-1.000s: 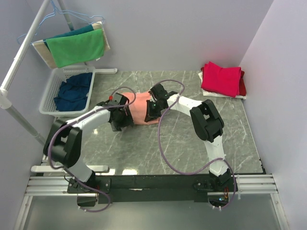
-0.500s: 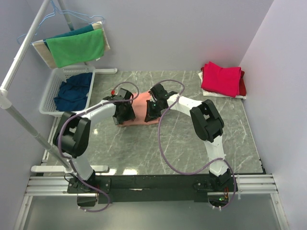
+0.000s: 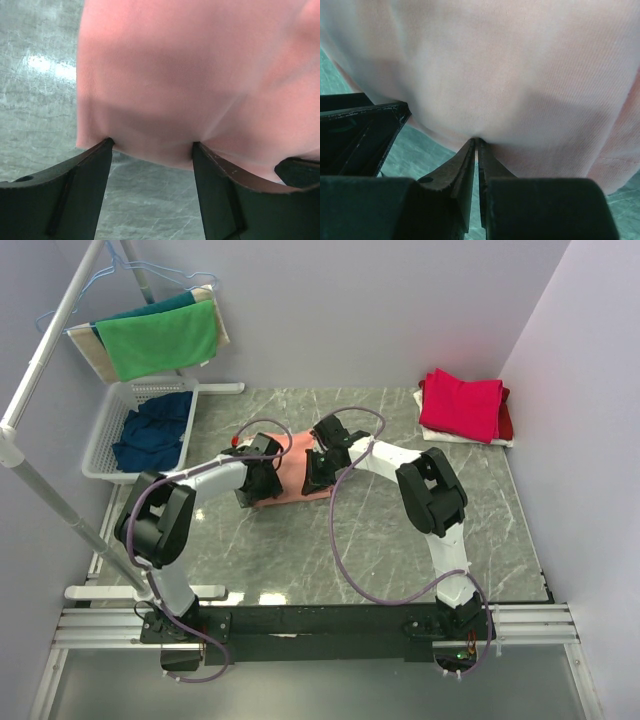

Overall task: Fold and stack the t-shirts
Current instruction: Fold the tshirt, then neatly place the folded tshirt to the corner

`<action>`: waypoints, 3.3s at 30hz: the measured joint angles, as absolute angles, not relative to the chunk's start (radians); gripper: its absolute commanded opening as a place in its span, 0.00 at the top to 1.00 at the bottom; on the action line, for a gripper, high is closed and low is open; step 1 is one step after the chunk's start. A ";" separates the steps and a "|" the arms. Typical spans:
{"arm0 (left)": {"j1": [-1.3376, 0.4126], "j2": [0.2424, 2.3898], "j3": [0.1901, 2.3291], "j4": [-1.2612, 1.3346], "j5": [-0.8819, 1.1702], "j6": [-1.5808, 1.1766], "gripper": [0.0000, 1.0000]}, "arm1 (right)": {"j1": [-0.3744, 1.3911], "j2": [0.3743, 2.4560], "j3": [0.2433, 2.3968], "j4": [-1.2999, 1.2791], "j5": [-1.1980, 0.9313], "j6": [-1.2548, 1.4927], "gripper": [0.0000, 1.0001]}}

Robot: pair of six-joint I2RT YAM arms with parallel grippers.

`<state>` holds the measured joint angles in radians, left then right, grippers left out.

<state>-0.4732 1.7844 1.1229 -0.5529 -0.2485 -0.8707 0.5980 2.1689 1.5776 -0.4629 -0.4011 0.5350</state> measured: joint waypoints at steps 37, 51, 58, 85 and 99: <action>-0.374 1.410 1.134 -0.561 -0.352 -0.715 0.16 | 0.388 2.146 1.604 -0.404 -0.352 0.432 0.23; -0.273 1.368 1.133 -0.559 -0.294 -0.672 0.16 | 0.387 2.265 1.667 -0.278 -0.616 0.472 0.30; -0.249 1.368 1.133 -0.559 -0.284 -0.661 0.16 | 0.386 2.335 1.704 -0.241 -0.744 0.517 0.55; -0.178 1.354 1.115 -0.561 -0.248 -0.605 0.16 | 0.392 2.363 2.054 -0.614 -0.462 0.341 1.00; -0.165 1.350 1.114 -0.560 -0.231 -0.587 0.16 | 0.180 2.363 2.257 -0.836 -0.133 0.212 1.00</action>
<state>-0.1650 1.3499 1.1145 -0.5598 -0.2310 -0.5873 0.1799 2.3627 2.2570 -0.8356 -0.1333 0.2119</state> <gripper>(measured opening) 0.840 0.100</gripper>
